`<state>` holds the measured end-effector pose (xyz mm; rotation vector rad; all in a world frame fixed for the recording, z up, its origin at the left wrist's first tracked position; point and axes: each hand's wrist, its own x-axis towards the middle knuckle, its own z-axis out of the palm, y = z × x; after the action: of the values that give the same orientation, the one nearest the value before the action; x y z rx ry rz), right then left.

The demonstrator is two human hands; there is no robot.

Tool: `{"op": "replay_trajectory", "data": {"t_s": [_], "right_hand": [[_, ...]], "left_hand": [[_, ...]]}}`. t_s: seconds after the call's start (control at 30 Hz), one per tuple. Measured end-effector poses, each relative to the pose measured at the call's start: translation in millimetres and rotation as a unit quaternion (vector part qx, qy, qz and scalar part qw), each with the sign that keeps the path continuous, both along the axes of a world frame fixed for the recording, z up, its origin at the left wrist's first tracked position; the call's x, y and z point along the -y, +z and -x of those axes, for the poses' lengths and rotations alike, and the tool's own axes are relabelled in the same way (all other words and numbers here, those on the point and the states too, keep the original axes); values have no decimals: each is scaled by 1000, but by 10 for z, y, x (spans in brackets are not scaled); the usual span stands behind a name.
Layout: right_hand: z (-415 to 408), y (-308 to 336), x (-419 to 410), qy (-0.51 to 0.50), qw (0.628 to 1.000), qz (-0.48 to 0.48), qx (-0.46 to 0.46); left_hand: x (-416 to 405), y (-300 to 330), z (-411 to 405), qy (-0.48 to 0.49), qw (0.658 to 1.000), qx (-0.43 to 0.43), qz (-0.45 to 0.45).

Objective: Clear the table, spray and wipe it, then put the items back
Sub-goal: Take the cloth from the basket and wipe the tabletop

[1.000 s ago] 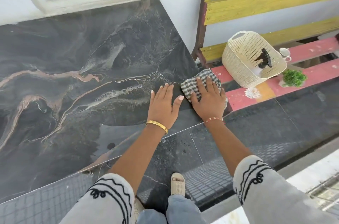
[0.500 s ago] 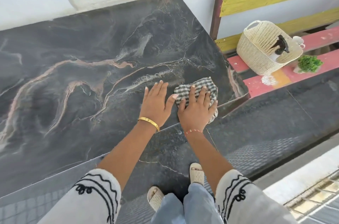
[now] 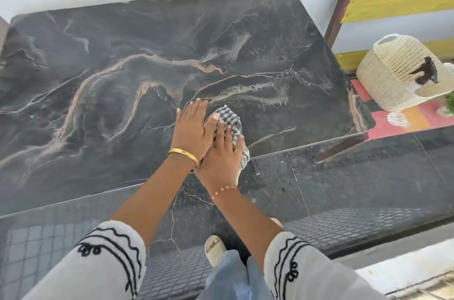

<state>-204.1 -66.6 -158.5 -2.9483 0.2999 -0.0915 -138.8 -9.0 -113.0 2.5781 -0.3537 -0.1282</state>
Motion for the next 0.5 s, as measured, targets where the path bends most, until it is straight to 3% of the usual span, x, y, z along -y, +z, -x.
{"op": "replay_trajectory", "data": {"t_s": [0.1,0.23,0.33,0.5], "right_hand": [[93,-11,100,101,992,32,71],[170,-80,396,244,945,89,201],[295,-88,610,306,919,142,204],[524,59,944,346,911,144,173]], "left_hand": [[-37,-16,140,7,1000,1,0],[-18,-4,234,23,1000,3,9],[63,8,303,24,1000,6,17],[239,86,428,26,999,-9,42]]}}
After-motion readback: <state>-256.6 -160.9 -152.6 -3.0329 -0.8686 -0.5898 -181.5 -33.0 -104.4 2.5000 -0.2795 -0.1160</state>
